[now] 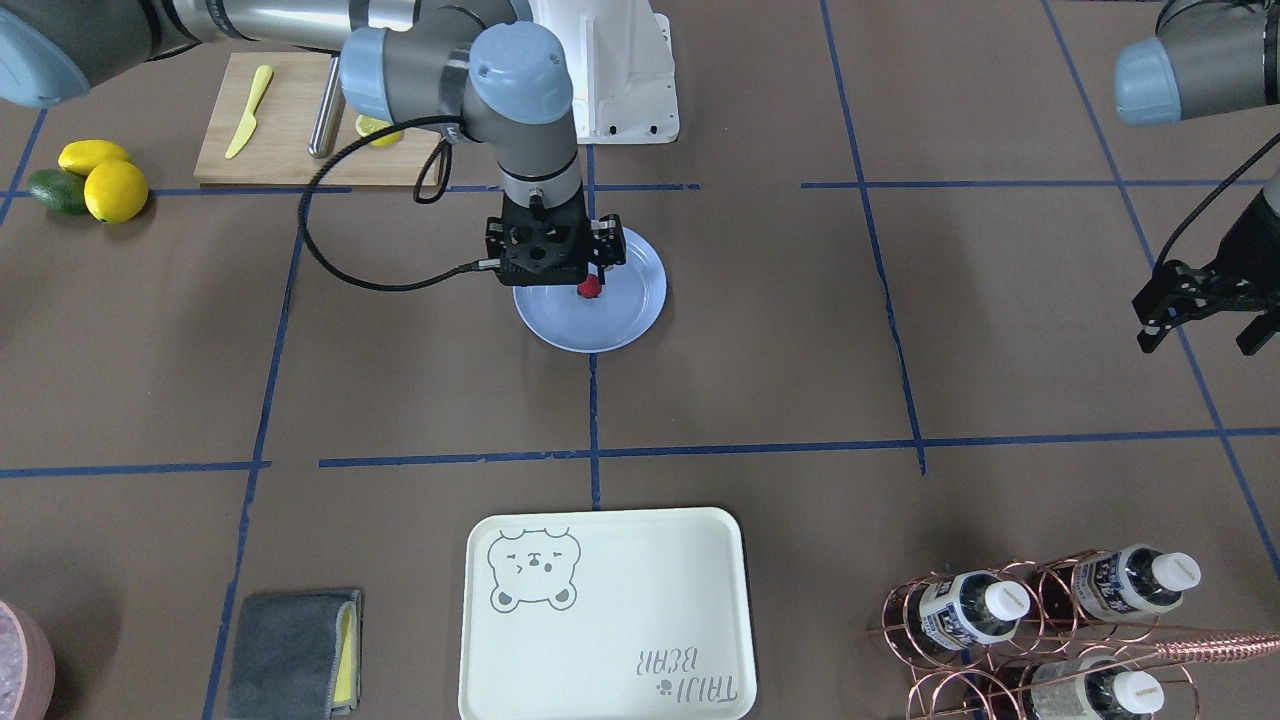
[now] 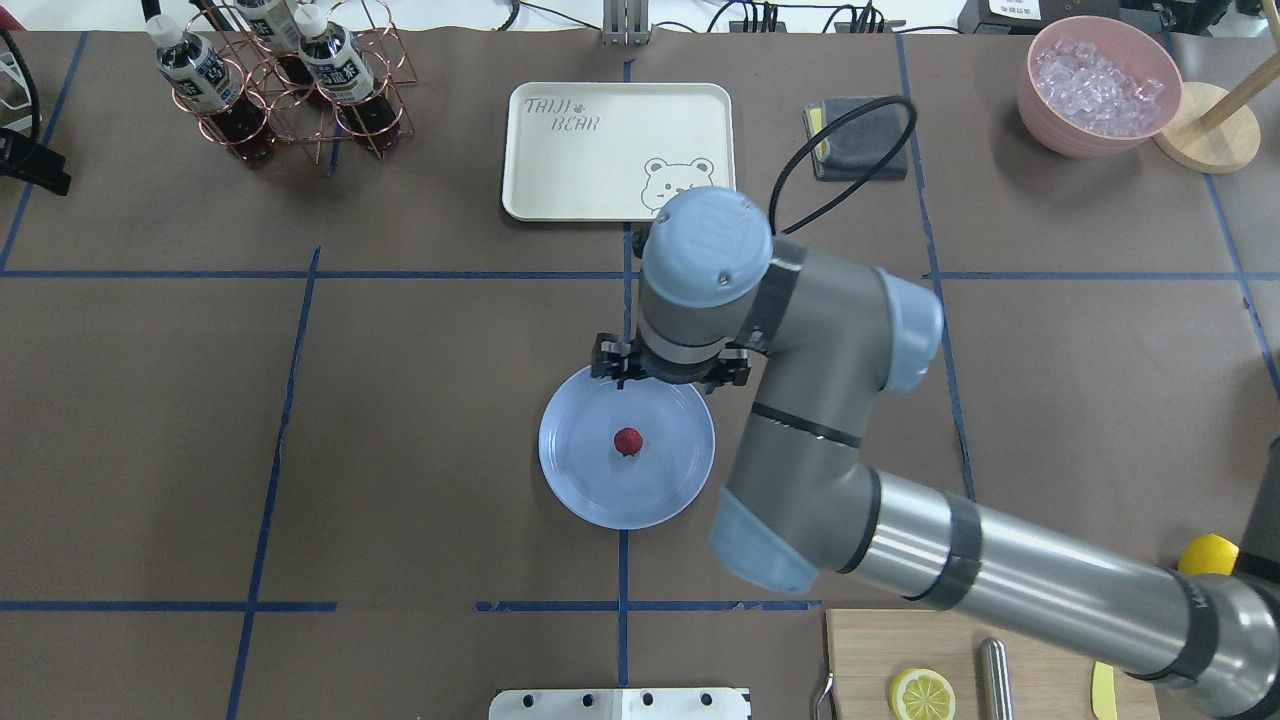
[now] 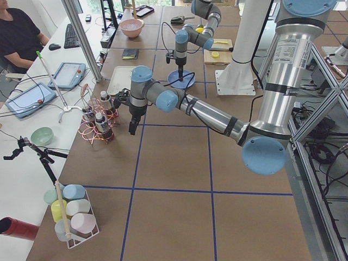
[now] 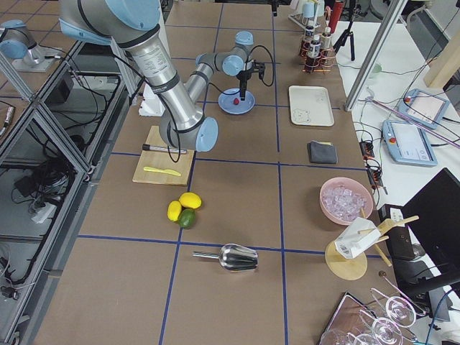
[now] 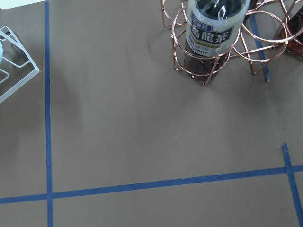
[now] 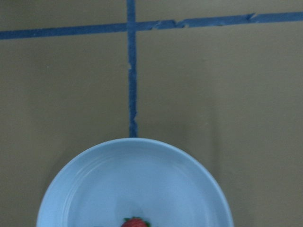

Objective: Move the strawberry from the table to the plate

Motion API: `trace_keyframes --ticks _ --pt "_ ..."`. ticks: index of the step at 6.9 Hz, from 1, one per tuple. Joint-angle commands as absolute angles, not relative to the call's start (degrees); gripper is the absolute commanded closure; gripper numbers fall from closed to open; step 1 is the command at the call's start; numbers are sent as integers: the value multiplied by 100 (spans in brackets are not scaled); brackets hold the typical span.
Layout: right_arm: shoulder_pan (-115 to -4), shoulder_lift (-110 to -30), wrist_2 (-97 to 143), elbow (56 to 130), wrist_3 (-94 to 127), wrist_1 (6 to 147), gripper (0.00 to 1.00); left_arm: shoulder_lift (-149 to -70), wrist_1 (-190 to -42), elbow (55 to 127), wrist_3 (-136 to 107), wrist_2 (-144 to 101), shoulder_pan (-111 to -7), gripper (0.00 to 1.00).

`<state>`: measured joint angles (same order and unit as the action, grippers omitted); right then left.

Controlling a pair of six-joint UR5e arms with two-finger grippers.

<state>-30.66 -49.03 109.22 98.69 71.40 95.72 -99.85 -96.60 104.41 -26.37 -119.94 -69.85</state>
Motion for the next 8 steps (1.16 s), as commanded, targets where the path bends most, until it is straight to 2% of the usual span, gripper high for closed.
trace_keyframes --ticks 1,3,5,8 --pt "-4055 -5841 11178 11149 5810 10482 0 -9941 -9642 10441 -2531 -12006 -7031 0" --pt "-5494 -6658 12027 11224 3711 10626 0 -9783 -9598 10441 -2200 -12530 -7206 0" --pt "-6893 -7851 12786 11171 1331 10591 0 -9484 -9545 10389 -1611 -12744 -7540 0" --pt "-8258 -8962 13330 10576 -1039 10573 0 -9255 -9536 10162 -952 -12858 -7935 0"
